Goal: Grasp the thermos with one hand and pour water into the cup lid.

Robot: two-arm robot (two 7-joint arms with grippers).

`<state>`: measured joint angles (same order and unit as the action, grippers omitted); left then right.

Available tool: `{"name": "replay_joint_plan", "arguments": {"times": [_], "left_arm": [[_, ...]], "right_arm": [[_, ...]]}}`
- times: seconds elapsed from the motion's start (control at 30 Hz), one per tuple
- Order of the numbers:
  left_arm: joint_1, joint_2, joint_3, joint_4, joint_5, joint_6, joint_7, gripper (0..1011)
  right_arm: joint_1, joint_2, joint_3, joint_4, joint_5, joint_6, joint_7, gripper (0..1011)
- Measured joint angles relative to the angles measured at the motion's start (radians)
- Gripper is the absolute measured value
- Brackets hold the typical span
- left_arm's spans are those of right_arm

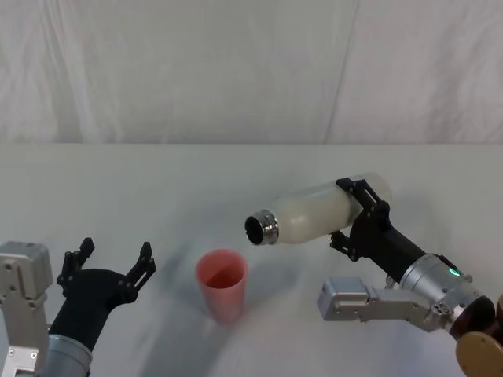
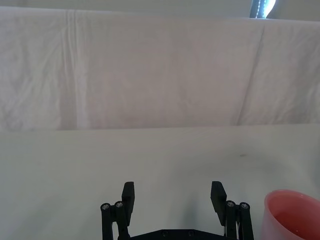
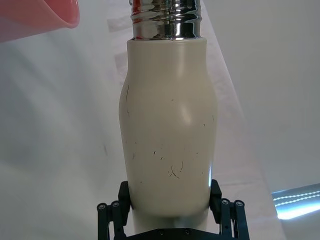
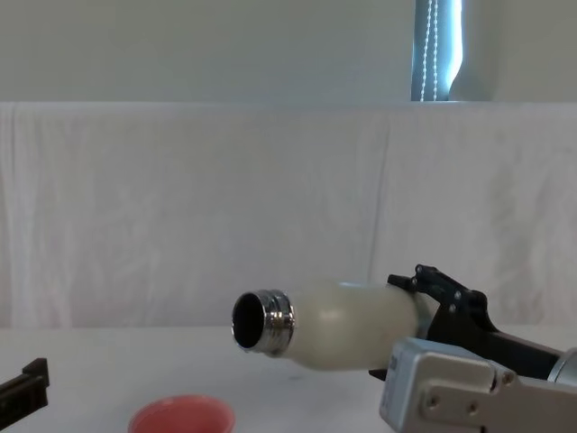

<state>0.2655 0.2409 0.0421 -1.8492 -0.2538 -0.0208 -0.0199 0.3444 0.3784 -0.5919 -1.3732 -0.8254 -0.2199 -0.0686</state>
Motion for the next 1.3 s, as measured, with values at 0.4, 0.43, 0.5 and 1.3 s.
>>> {"name": "replay_joint_plan", "arguments": {"times": [0.4, 0.43, 0.5, 1.3], "left_arm": [[0.000, 0.000, 0.000, 0.000, 0.000, 0.000, 0.000, 1001], [0.000, 0.000, 0.000, 0.000, 0.000, 0.000, 0.000, 1001], [0.000, 0.000, 0.000, 0.000, 0.000, 0.000, 0.000, 1001], [0.000, 0.000, 0.000, 0.000, 0.000, 0.000, 0.000, 1001]], "right_arm": [[0.021, -0.011, -0.020, 0.017, -0.015, -0.001, -0.011, 951], [0.024, -0.012, -0.022, 0.019, -0.018, -0.001, -0.012, 950], [0.026, -0.013, -0.025, 0.020, -0.020, -0.001, -0.013, 950], [0.048, -0.007, -0.063, 0.027, -0.076, 0.019, -0.042, 950]]}}
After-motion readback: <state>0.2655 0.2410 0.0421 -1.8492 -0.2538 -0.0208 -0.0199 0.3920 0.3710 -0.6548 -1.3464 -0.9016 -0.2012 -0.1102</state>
